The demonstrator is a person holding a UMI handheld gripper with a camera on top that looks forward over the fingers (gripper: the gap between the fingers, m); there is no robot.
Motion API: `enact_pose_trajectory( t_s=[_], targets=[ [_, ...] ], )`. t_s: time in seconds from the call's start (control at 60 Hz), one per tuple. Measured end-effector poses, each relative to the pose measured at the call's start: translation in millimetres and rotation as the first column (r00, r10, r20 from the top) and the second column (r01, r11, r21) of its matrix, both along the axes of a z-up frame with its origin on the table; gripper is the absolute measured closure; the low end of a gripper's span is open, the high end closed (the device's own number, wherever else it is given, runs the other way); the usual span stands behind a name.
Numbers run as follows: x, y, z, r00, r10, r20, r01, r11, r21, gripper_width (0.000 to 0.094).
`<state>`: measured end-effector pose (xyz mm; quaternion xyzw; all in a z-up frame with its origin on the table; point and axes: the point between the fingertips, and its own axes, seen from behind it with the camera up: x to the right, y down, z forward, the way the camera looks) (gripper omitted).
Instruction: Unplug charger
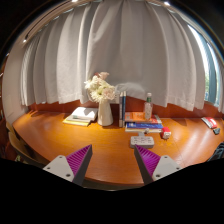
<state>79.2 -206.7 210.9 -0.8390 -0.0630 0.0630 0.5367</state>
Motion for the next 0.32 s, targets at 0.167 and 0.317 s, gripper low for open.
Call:
enact_pose_trajectory(
  t_s=[0.167,0.317],
  targets=[
    [0,-7,-11,1.000,-0.010,0.020,0.010,1.000,-0.016,0.0085],
    [-1,-11,-13,1.000,-0.020,0.014,0.020,0.999,-0.035,0.0080]
  ],
)
